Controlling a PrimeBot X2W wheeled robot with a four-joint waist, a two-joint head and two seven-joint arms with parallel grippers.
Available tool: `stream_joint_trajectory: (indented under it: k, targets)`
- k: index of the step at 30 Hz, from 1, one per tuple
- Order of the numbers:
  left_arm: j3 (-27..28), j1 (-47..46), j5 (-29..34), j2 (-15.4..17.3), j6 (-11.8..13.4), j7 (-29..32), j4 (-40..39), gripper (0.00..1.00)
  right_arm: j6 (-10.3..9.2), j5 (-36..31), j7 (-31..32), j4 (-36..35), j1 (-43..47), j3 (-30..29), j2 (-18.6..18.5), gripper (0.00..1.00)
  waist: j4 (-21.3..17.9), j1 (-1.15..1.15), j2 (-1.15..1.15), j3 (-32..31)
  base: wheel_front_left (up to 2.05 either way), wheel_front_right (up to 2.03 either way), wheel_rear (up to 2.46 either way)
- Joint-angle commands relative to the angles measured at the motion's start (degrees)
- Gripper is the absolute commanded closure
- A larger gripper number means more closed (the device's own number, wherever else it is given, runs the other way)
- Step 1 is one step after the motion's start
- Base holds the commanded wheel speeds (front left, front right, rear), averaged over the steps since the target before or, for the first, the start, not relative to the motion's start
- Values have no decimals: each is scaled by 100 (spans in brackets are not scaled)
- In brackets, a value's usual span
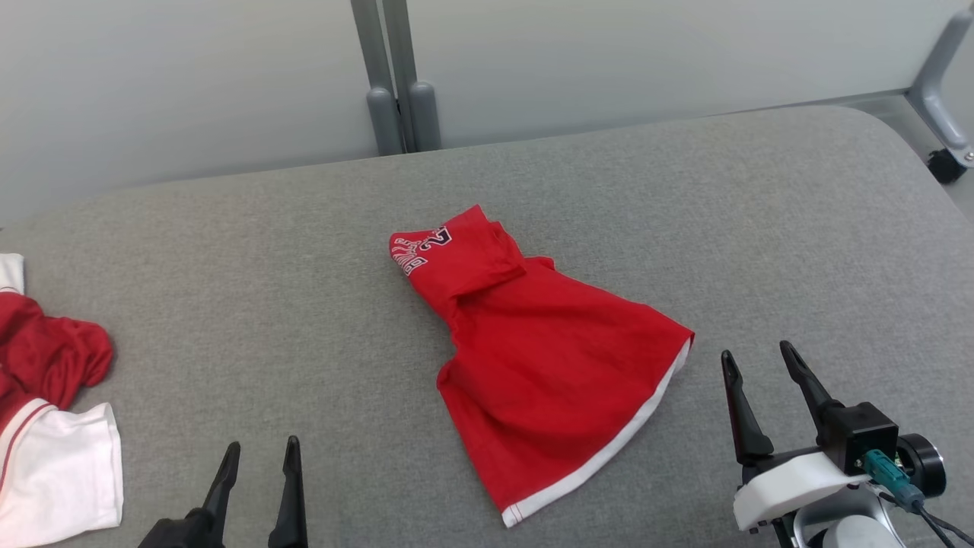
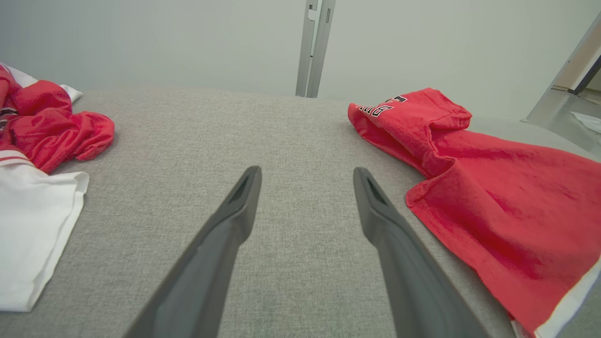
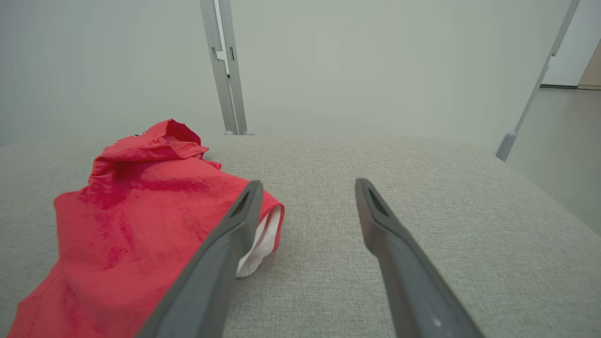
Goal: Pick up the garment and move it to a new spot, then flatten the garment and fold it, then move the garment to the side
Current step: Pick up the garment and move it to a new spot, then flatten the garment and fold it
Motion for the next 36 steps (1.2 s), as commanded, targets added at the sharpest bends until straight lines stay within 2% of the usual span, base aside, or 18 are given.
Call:
stream_joint_trajectory:
  k: [1, 5, 10, 23, 29, 33, 36]
  targets:
    - [122, 161, 122, -32, -33, -2, -75, 0, -6, -53, -18, -30, 93, -45, -43, 0, 198, 0, 0, -157, 0, 0, 0]
    - [359, 412, 150, -125, -110, -2, -104, 0, -6, -135, -18, -26, 215, -144, -61, 0, 307, 0, 0, -226, 0, 0, 0]
    - [404, 460, 224, -150, -189, -1, -84, 0, -6, -217, -18, -14, 310, -230, -51, 0, 371, 0, 0, -261, 0, 0, 0]
    - [354, 371, 82, -158, -255, -3, 146, 0, -6, -230, -18, 64, 237, -115, -30, 0, 268, 0, 0, -277, 0, 0, 0]
    - [-438, 51, -257, -158, -261, -1, 369, 0, -6, -185, -18, 89, 152, -42, -35, 0, 139, 0, 0, -250, 0, 0, 0]
    - [-1397, -321, -909, -155, -263, 291, 797, 0, -6, -160, -18, 104, 93, 62, -49, 0, -5, 0, 0, -207, 0, 0, 0]
    - [-2007, -512, -1632, -146, -262, 805, 1178, 0, -6, -137, -19, 116, 58, 94, -48, 0, -141, 0, 0, -176, 0, 0, 0]
